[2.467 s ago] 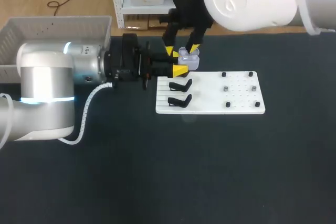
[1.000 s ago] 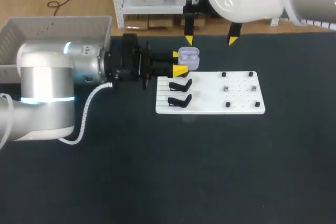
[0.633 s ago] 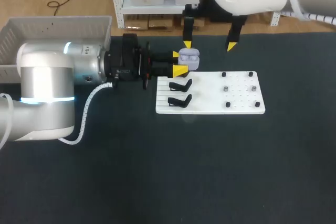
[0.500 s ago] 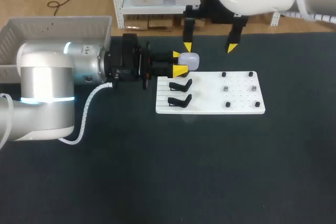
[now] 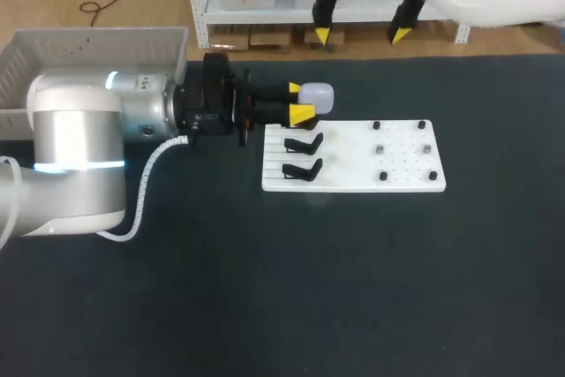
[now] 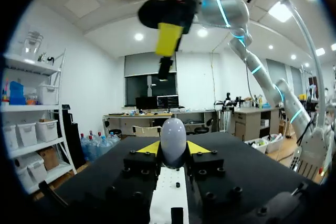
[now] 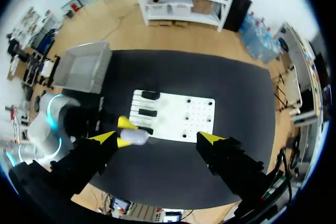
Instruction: Pick up each earbud case from the left stands, insert the matching earbuds, close the lid, and place the case in the box.
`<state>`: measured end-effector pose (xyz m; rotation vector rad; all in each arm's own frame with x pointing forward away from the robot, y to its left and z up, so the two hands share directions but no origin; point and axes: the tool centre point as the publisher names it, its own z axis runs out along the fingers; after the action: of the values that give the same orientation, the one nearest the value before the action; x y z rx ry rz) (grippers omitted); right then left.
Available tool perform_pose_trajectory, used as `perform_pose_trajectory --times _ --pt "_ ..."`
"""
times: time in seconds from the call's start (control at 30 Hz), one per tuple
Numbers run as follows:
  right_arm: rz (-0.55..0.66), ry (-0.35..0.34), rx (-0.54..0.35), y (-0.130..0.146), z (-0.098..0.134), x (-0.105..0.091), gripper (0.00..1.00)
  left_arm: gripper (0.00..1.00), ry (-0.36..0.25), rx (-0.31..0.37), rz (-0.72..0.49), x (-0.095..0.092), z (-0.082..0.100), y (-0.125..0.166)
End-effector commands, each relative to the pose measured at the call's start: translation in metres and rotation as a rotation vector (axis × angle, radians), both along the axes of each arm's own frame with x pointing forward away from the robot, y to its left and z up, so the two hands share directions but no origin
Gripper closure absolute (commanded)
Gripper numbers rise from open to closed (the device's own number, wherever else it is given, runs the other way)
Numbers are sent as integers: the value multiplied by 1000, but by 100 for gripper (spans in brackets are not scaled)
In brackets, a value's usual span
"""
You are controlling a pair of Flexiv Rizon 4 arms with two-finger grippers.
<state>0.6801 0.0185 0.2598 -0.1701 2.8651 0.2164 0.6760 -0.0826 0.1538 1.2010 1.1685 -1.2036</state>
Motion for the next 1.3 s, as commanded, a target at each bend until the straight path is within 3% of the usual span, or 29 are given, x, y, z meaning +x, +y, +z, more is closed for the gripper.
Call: perform_pose_trajectory --times 0.03,0.13,0.33,0.5,0.73,0.87,0.9,0.93,1.0,1.13,1.3 --pt "130 -324 226 -23 22 -43 0 100 28 0 61 -13 18 12" --pt "130 -324 226 -23 22 -43 0 100 74 -10 152 -13 30 25" --pt "130 -324 226 -23 22 -43 0 100 53 -32 324 -2 49 66" --pt "130 -324 226 -23 22 -43 0 100 21 28 510 30 58 128" --pt "130 -324 226 -23 22 -43 0 100 -71 124 688 81 74 203" --pt "130 -324 226 -23 22 -43 0 100 -86 201 788 116 63 246" --pt "130 -324 226 -23 22 -43 0 100 -93 242 800 125 55 257" --pt "130 -324 226 -23 22 -43 0 100 -108 327 834 136 42 273" --pt "130 -324 226 -23 22 -43 0 100 -64 328 870 147 29 291" --pt "130 -324 226 -23 22 -43 0 100 -52 384 908 167 6 317" --pt "130 -324 226 -23 22 -43 0 100 -19 424 917 184 -14 328"
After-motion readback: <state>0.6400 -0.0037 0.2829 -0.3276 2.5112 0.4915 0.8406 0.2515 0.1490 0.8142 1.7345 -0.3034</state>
